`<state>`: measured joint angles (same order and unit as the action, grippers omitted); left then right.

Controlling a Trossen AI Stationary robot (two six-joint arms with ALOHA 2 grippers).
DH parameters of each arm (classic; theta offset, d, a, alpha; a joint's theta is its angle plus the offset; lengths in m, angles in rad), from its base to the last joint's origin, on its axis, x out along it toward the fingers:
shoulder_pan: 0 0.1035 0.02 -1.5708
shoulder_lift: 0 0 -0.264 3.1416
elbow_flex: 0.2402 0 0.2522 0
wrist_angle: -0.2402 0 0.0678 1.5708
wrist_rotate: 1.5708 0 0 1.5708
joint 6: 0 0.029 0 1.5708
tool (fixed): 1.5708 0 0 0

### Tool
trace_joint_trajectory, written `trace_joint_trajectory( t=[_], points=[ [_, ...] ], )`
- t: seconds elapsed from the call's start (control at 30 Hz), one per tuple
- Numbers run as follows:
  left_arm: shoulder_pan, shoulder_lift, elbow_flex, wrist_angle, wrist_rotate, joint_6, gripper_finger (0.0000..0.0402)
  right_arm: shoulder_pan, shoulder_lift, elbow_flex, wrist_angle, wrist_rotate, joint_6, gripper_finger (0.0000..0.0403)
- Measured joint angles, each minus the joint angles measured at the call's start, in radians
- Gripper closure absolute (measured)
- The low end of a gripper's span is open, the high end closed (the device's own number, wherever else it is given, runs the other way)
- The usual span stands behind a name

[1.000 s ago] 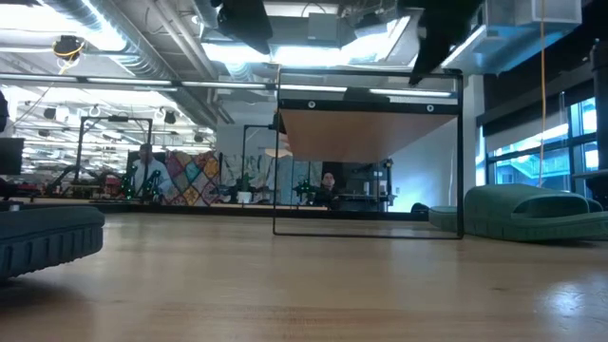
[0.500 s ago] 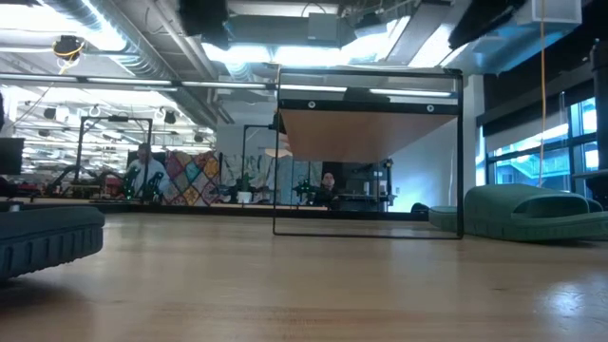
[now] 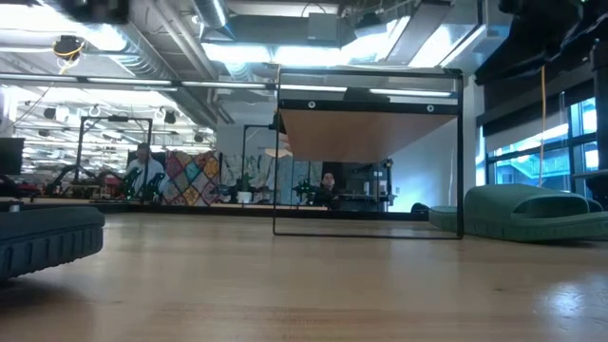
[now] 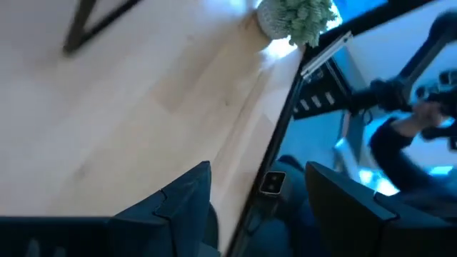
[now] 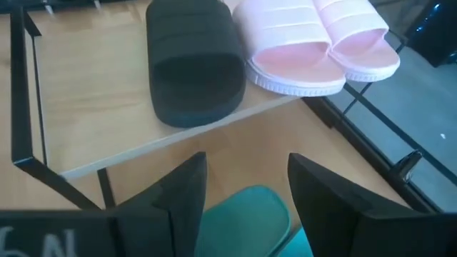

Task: Pick and place slides into the shelf
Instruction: Put the black slide on the shelf

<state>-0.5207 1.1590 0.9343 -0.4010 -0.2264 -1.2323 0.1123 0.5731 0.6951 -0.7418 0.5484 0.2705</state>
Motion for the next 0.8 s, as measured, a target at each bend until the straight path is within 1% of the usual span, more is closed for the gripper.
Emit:
trace_joint_trajectory(
  t=[0.13,0.23,0.33,0.47,0.53,0.7,0.8],
  points=[
    [-0.127,0.023,-0.114,0.114,-0.163,-0.225,0.0185,0.000,-0.033,-0.012,0.006,0.000,0.009,0.0205],
    [-0.211,0.062,-0.165,0.165,-0.225,-0.425,0.0185,0.000,-0.048,-0.012,0.013,-0.001,-0.014,0.0205],
    [-0.286,0.110,-0.174,0.170,-0.240,-0.599,0.0185,0.000,-0.052,-0.012,0.017,-0.002,-0.040,0.0205],
    [-0.358,0.177,-0.160,0.178,-0.288,-0.777,0.0185,0.000,-0.053,-0.012,0.016,-0.002,-0.041,0.0205],
    [-0.380,0.214,-0.155,0.175,-0.294,-0.855,0.0185,0.000,-0.053,-0.012,0.014,-0.002,-0.041,0.0205],
    [-0.411,0.293,-0.152,0.180,-0.287,-0.957,0.0185,0.000,-0.052,-0.012,0.013,-0.003,-0.042,0.0205],
    [-0.430,0.318,-0.152,0.188,-0.284,-1.010,0.0185,0.000,-0.052,-0.012,0.013,-0.003,-0.042,0.0205]
  ],
)
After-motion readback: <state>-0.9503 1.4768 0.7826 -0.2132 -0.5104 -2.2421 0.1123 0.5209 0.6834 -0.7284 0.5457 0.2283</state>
